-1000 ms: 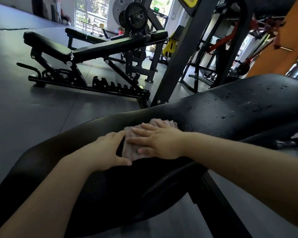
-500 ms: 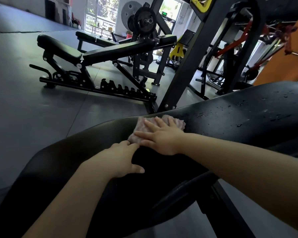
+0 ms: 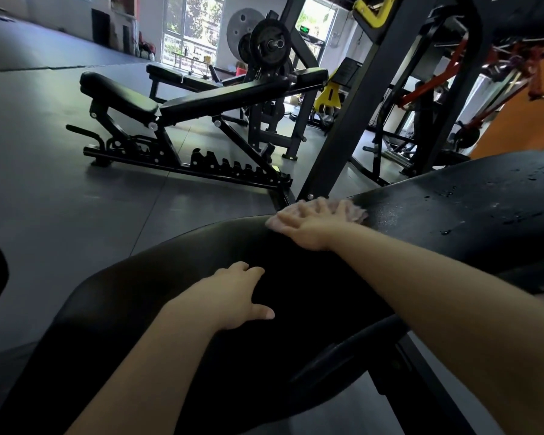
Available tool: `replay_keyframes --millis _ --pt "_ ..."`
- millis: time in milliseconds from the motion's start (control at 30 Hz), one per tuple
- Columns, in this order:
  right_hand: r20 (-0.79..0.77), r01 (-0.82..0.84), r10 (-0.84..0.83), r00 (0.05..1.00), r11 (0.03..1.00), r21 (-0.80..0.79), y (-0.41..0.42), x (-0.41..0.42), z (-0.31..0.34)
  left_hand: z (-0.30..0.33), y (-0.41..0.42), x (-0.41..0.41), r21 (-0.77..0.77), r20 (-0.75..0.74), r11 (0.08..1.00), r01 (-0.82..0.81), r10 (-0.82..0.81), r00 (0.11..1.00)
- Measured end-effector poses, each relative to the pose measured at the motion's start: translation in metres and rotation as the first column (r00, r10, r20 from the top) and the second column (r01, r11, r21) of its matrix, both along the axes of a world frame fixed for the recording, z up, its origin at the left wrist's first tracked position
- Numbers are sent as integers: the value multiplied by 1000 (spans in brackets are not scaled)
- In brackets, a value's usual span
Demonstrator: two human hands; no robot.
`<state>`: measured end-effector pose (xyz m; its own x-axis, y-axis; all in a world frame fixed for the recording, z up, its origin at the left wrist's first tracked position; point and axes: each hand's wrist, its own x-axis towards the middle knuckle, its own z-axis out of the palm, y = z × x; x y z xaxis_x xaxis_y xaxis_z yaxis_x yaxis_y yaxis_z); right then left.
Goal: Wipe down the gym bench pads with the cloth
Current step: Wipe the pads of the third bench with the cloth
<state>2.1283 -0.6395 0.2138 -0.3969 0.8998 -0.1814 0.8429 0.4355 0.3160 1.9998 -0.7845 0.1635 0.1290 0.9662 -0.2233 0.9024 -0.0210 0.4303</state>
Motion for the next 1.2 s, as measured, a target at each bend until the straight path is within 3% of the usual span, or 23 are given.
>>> replay_keyframes --millis 133,267,367,533,633,867,1067,1200 --pt "86 -240 246 966 968 -73 -36 -13 -24 0 0 -1 11 -30 1000 6 -5 1000" --pt "68 -284 289 955 956 -73 -52 19 -15 2 1 -3 9 -47 1000 16 -16 999" --pt "70 -165 165 984 986 -14 -33 47 9 4 0 0 31 -25 999 32 -31 999" --pt "-37 180 -177 983 979 95 23 71 39 5 -8 5 35 32 996 78 -79 996" --pt "-66 258 -253 965 962 83 31 47 36 4 -12 3 19 9 996 84 -84 996" --pt "-3 -1 0 1000 1000 -31 4 -17 0 2 -13 3 16 19 997 79 -80 997" --pt "105 -238 250 962 964 -120 -27 4 -9 1 -14 4 25 2 997 79 -79 997" --pt "72 -186 192 979 979 -80 -23 51 15 1 -13 4 10 13 997 80 -80 997"
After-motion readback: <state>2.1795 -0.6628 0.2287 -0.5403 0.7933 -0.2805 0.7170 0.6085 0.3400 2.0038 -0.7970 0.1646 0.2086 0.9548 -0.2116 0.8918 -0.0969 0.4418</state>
